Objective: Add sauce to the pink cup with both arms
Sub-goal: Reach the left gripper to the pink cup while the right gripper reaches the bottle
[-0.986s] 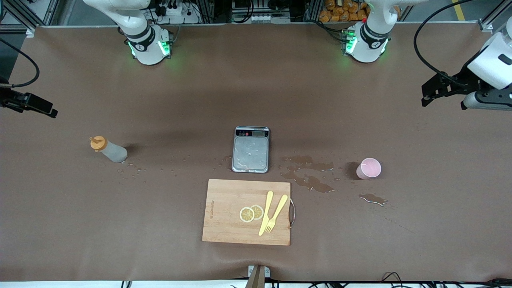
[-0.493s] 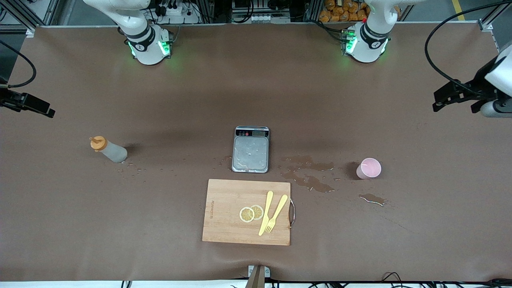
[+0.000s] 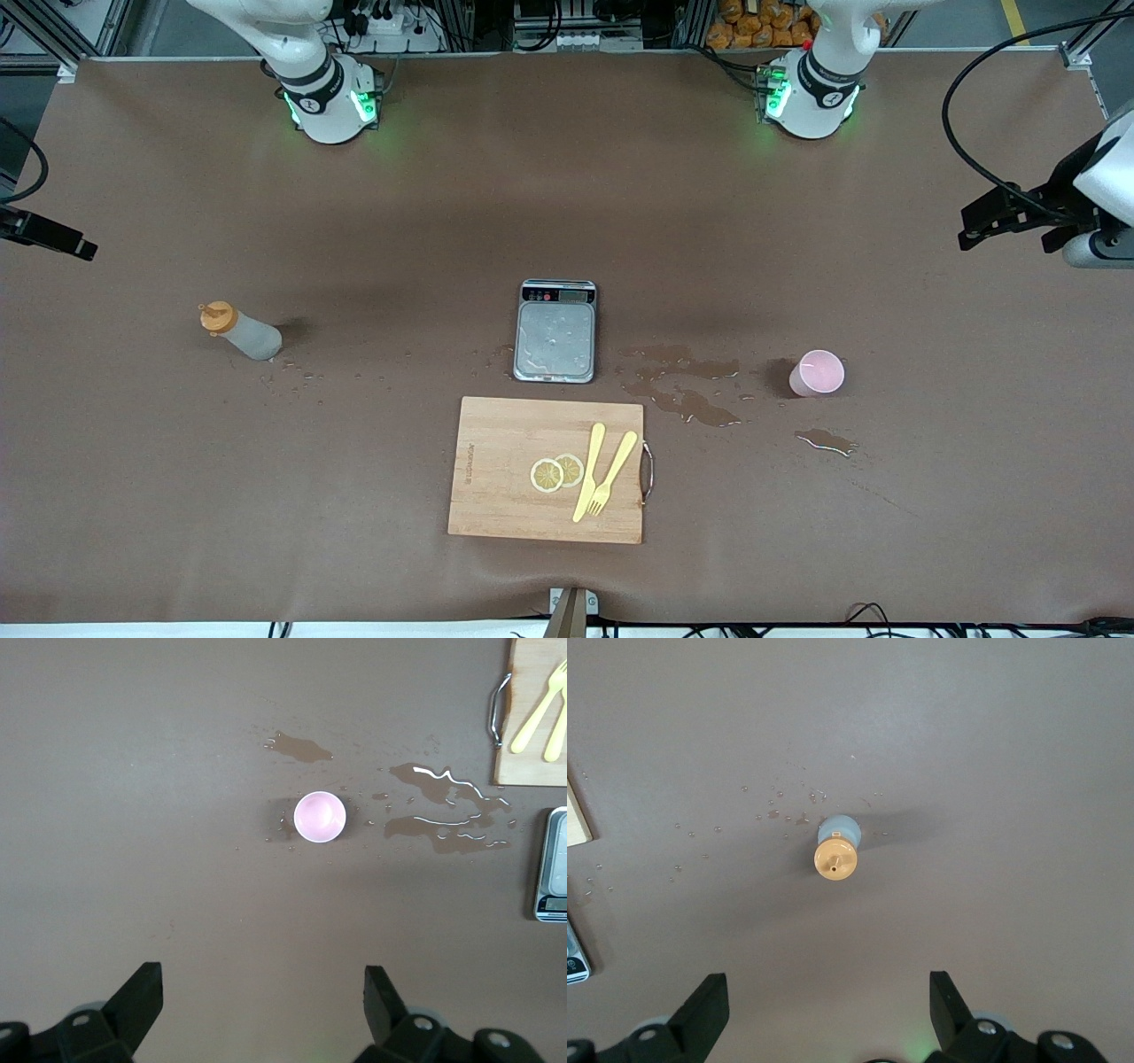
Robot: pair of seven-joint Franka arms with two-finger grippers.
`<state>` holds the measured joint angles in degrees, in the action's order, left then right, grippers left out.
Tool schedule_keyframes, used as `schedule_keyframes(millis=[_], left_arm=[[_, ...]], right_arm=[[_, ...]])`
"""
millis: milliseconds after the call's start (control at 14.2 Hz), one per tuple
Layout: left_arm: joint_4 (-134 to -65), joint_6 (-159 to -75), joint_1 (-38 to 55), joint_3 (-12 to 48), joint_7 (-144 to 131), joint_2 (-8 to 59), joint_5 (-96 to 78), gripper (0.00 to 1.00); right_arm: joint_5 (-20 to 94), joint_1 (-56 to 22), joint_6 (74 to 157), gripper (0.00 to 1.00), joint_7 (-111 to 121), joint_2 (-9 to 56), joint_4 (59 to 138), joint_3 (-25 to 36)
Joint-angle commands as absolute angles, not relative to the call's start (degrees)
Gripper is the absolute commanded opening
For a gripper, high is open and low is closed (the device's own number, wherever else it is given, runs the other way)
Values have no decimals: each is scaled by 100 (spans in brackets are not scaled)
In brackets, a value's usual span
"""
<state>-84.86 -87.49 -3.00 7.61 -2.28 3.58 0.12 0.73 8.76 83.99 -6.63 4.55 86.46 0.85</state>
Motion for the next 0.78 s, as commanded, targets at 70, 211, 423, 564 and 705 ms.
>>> schedule_keyframes(millis=[70, 211, 423, 564, 705], left_arm=[[-8438, -8710, -316, 738, -290, 728, 9, 100], [-8411, -8841, -482, 677, -273, 992, -61, 100], [-8411, -8974, -536, 677, -203, 1169, -132, 100], [-8411, -9026, -475, 677, -333, 1422, -132, 100], [-8420, -9140, -492, 685, -238, 1599, -141, 100]], right_arm=[[70, 1124, 8253, 100, -967, 597, 8596, 9], [62, 1204, 8271, 100, -1184, 720, 8561, 9], [79, 1440, 8236, 100, -2300, 817, 8552, 9], [79, 1573, 8227, 100, -2478, 835, 8587, 17], [236, 1739, 8226, 100, -2793, 966, 8569, 9]])
